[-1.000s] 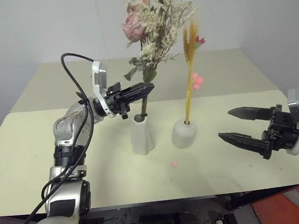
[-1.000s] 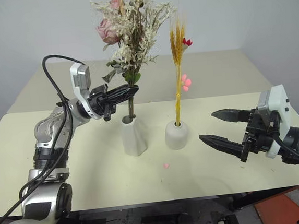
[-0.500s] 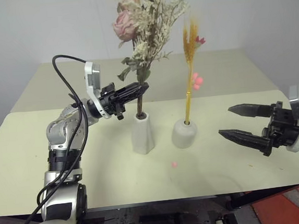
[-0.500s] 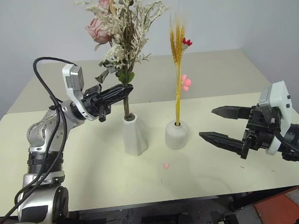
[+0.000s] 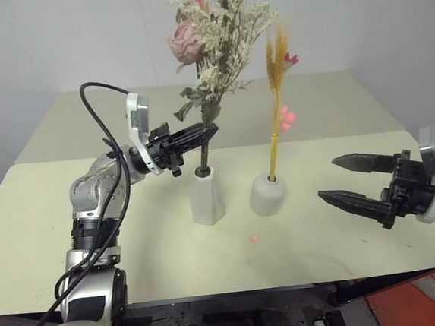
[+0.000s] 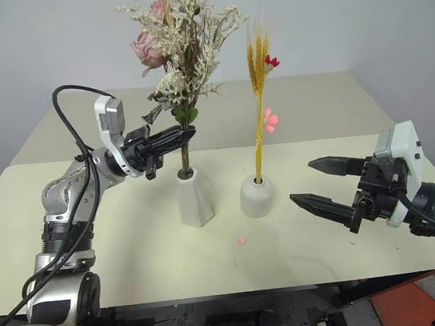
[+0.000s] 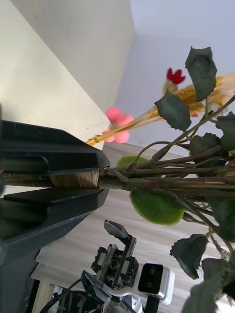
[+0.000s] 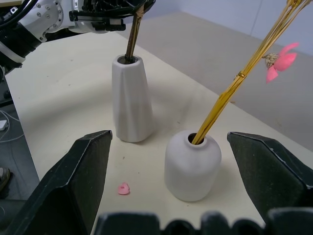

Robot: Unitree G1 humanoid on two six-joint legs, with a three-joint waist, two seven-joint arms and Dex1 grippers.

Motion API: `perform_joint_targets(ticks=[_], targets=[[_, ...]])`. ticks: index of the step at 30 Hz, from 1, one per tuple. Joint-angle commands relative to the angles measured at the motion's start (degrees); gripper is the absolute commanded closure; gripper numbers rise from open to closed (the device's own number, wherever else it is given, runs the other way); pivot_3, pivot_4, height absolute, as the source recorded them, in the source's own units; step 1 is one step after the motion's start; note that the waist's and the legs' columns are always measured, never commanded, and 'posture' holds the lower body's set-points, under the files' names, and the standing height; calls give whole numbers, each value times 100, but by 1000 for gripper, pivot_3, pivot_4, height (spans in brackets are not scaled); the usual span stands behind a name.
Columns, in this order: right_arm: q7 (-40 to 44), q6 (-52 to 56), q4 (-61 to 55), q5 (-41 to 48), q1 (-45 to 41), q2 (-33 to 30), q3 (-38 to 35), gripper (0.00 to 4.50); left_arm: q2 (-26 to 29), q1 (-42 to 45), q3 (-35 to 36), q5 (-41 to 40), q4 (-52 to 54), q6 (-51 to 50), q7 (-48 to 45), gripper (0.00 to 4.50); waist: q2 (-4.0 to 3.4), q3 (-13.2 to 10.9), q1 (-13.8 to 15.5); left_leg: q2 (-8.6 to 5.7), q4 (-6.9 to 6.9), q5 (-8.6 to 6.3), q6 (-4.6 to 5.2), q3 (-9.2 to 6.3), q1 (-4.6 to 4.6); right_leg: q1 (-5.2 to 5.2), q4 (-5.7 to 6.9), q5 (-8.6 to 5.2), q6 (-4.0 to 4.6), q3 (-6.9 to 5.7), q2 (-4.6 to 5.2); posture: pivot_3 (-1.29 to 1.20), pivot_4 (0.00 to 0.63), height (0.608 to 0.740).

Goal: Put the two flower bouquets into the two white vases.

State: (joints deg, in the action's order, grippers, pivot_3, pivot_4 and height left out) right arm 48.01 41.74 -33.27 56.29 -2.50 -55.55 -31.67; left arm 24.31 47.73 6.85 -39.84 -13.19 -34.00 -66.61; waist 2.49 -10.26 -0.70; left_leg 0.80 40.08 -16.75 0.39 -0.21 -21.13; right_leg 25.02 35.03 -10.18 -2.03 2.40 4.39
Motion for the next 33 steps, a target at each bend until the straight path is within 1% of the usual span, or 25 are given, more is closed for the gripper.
perform_joint_targets(ticks=[1, 2, 4, 8, 11, 12, 15, 16, 20, 22, 24, 26, 28, 30, 33], targets=[[-23, -66, -98, 8, -35, -49, -140, 0, 100, 5, 31, -52, 247, -34, -33, 4376, 0, 0, 2, 0, 0, 0, 0, 0, 0, 0, 0, 0, 0, 0, 0, 0, 150, 740], [-22, -70, -92, 5, -41, -49, -132, 0, 119, -7, 21, -47, 259, -47, -35, 4376, 0, 0, 2, 0, 0, 0, 0, 0, 0, 0, 0, 0, 0, 0, 0, 0, 150, 740], [-18, -77, -78, 1, -58, -48, -115, 0, 224, -30, -60, 13, 299, -197, 8, 3652, 0, 0, -1, 0, 0, 0, 0, 0, 0, 0, -1, 0, 0, 0, 0, 0, 150, 740], [-31, -87, -33, -34, -72, -38, -91, 0, 415, -157, -67, 2, 442, -417, 92, 2443, 0, 0, -7, 0, -1, 0, 0, 0, 1, 0, 0, 0, 0, 0, 0, 0, 150, 740], [-39, -85, -57, -41, -43, -25, -103, 0, 714, -411, 45, -101, 684, -593, 32, 1460, 0, 0, -23, 2, -1, 0, 0, 0, 2, 0, 1, 0, 0, 1, -1, 0, 150, 740], [-42, -82, -77, -41, -24, -17, -114, 0, 872, -550, 111, -170, 824, -706, 7, 1126, 0, 0, -22, 3, -2, 0, 0, 0, 3, 1, 1, 0, 0, 1, -1, 0, 150, 740], [-38, -90, -112, -50, 46, 11, -140, 0, 1580, -1228, 451, -395, 1397, -1031, -140, 148, 0, 0, -57, 6, -5, 0, 0, 2, 2, 5, 1, -1, 0, 3, -3, 0, 150, 740], [-32, -102, -119, -56, 72, 18, -145, 0, 1739, -1404, 538, -448, 1533, -1067, -168, 20, -1, 0, -57, 7, -6, 0, 0, 2, 2, 8, 2, -1, 0, 3, -4, 0, 150, 740], [17, -145, -41, -128, 136, 53, -86, 0, 2875, -2755, 1224, -322, 2207, -909, -621, 20, -1, 0, -53, 10, -8, 0, 0, 4, 3, 11, 2, -2, -1, 3, -3, 0, 150, 740], [1, -165, -16, -198, 177, 107, -12, 0, 3246, -3307, 1580, -273, 2347, -729, -842, 20, -2, 0, -22, 10, -11, 0, 0, 6, 4, 10, 2, -4, 0, 3, -2, 0, 150, 740], [41, -169, 24, -254, 243, 137, -16, 0, 3496, -3640, 1947, -286, 2434, -634, -946, 20, -2, 0, 46, 11, -10, 0, 0, 6, 4, 8, 1, -9, -4, -2, 0, 0, 150, 740], [91, -187, 107, -329, 328, 161, -86, 0, 3670, -3717, 2220, -410, 2467, -716, -935, 20, -1, 0, 113, 11, -9, 0, 0, 5, 3, 7, -2, -19, -19, -6, 0, 0, 150, 740], [153, -238, 202, -423, 442, 186, -157, 0, 3785, -3695, 2331, -492, 2487, -761, -934, 20, -1, 0, 134, 10, -9, 0, 0, 6, 4, 5, -3, -21, -22, -7, 1, 0, 150, 740], [271, -356, 298, -622, 591, 186, -184, 0, 3839, -3622, 2308, -533, 2475, -769, -940, 20, -2, 0, 134, 10, -10, 0, 0, 6, 4, 5, -5, -20, -19, -7, 1, 0, 150, 740], [389, -495, 486, -862, 759, 168, -279, 0, 3786, -3403, 2054, -454, 2398, -626, -878, 20, -1, 0, 113, 10, -13, 0, 0, 8, 4, 6, -4, -17, -13, -5, -1, 0, 150, 740]])
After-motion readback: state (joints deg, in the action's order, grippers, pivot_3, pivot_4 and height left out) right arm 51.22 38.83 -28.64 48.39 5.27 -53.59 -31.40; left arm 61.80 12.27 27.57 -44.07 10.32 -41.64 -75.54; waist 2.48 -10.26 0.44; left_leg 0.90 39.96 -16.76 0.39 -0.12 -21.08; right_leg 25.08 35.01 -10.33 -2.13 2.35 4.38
